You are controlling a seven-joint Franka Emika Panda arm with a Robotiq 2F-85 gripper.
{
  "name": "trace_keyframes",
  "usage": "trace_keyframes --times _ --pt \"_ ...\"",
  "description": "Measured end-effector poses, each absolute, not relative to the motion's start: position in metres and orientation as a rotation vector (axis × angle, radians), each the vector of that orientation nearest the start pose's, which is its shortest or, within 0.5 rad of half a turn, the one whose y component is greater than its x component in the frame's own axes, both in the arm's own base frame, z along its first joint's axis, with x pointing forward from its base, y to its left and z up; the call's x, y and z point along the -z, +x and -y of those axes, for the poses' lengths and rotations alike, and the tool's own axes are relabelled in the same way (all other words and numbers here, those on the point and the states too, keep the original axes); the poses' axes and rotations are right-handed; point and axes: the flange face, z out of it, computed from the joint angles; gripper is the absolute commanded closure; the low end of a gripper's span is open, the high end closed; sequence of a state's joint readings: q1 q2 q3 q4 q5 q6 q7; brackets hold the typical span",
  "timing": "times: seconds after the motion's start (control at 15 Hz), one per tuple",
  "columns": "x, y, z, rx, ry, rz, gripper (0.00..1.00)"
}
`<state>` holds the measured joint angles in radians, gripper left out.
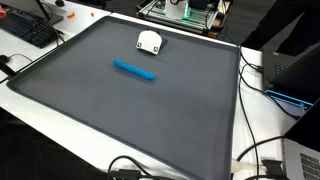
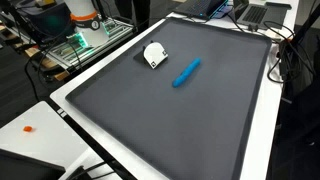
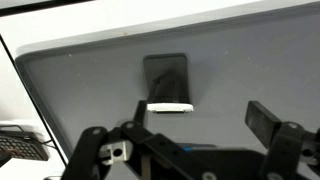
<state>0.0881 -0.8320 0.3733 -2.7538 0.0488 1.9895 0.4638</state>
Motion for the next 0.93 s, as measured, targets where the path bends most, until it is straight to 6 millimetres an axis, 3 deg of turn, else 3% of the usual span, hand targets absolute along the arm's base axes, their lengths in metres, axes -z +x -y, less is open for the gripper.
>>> trace_keyframes --times 0.47,0.67,0.93 --pt "-0.428 0.281 -0.133 0.17 -3.329 -0.232 0.0" --pt "-0.426 0.296 -0.126 0.135 -3.27 -0.428 0.0" --pt "-0.403 0.329 -0.111 0.045 -3.161 -0.714 0.0"
